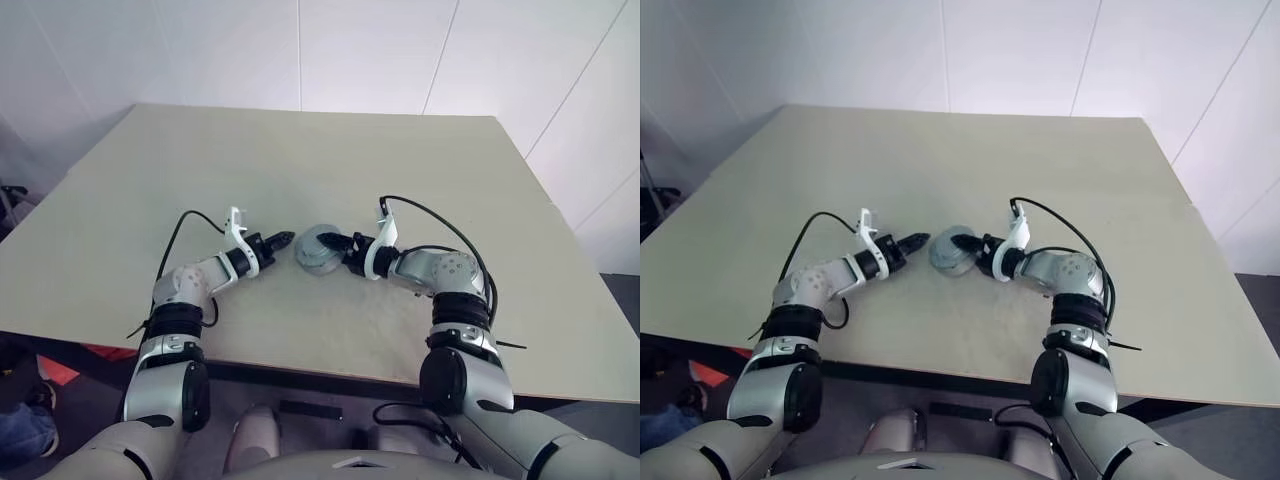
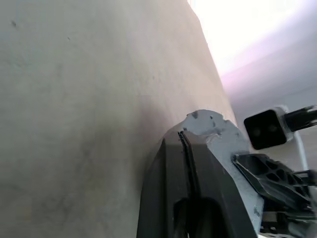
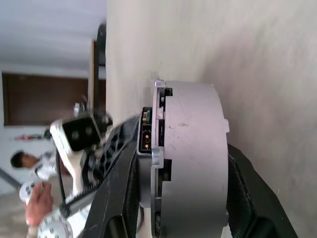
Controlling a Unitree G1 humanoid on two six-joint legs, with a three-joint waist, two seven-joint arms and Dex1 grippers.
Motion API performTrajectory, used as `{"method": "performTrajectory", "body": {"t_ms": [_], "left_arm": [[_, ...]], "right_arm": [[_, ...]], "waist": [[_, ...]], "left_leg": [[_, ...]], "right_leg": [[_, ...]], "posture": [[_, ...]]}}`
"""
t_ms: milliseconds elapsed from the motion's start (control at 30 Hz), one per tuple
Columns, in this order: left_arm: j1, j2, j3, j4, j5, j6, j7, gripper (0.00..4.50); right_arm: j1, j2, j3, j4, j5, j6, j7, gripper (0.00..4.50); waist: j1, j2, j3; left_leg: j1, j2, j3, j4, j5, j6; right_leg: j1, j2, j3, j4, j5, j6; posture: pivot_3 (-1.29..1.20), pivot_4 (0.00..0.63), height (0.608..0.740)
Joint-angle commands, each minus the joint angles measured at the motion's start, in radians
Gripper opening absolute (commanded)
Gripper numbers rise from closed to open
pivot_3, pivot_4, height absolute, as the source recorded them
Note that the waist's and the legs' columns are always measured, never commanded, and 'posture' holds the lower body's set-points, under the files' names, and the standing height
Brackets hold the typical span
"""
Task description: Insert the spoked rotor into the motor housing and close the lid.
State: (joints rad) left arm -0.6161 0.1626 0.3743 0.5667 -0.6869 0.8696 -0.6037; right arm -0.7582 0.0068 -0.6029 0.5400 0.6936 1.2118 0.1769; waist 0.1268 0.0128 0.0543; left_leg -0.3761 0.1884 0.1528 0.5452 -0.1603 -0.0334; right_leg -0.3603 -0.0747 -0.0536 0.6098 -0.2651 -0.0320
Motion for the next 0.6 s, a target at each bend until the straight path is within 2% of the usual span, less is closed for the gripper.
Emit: {"method": "performTrajectory", "body": {"t_ms": [33,133,233,467,600], "left_arm": [[-0.009,0.017,0.094,-0.045,-0.102,0.020,-0.008,0.00],[0.016,0.014,0.135,-0.084,-0.149,0.032,0.007,0.00],[0.048,-0.013,0.177,-0.136,-0.196,0.028,0.044,0.58],[0.073,-0.083,0.226,-0.223,-0.311,0.031,0.111,3.00],[0.067,-0.106,0.259,-0.215,-0.436,0.126,0.166,4.36]], "right_arm": [[-0.121,-0.010,-0.062,0.044,0.071,-0.088,-0.011,2.17],[-0.207,-0.010,-0.091,0.123,0.088,-0.146,-0.028,2.17],[-0.291,0.002,-0.110,0.195,0.108,-0.186,-0.037,2.17],[-0.359,0.025,-0.075,0.257,0.118,-0.174,-0.027,2.17],[-0.355,0.025,-0.030,0.255,0.112,-0.144,-0.003,2.17]], "waist": [[0.000,0.000,0.000],[-0.002,0.000,0.000],[-0.004,0.000,0.000],[0.001,-0.001,0.000],[0.005,-0.001,0.000]], "left_leg": [[-0.004,0.000,0.000,0.001,0.000,0.000],[-0.012,-0.001,-0.001,0.006,-0.001,0.003],[-0.016,0.000,-0.001,0.006,-0.002,0.004],[-0.029,0.001,-0.001,0.019,-0.004,0.008],[-0.030,0.001,-0.001,0.024,-0.005,0.009]], "right_leg": [[-0.004,0.000,0.000,0.001,0.000,0.000],[-0.013,0.000,0.000,0.009,0.001,0.000],[-0.017,0.002,-0.001,0.012,0.001,0.000],[-0.022,0.002,-0.005,0.013,0.001,0.000],[-0.021,0.002,-0.005,0.015,0.002,0.001]], "posture": [[0.00,0.000,0.740],[0.00,0.000,0.740],[0.00,0.000,0.740],[0.00,0.000,0.740],[0.00,0.000,0.740]]}}
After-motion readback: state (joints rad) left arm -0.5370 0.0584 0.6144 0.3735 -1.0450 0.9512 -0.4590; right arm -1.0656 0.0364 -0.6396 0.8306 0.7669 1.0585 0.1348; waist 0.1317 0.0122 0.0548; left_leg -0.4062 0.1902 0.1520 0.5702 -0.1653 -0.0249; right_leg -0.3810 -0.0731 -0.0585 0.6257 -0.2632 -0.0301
